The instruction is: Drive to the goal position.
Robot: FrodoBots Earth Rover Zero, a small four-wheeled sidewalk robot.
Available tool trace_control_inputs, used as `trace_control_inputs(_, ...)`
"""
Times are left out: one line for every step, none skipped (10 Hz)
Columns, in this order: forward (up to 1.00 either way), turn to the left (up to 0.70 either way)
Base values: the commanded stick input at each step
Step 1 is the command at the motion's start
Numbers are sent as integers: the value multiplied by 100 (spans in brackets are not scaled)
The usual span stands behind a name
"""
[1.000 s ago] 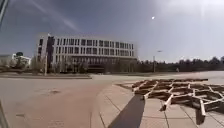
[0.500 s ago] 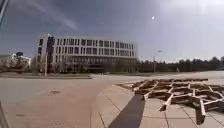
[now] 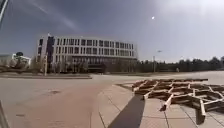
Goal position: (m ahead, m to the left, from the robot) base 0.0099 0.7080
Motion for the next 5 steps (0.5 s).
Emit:
trace_control_inputs(5, 0)
trace_control_inputs(4, 0)
trace_control_inputs(4, 0)
trace_control_inputs(5, 0)
trace_control_inputs(5, 0)
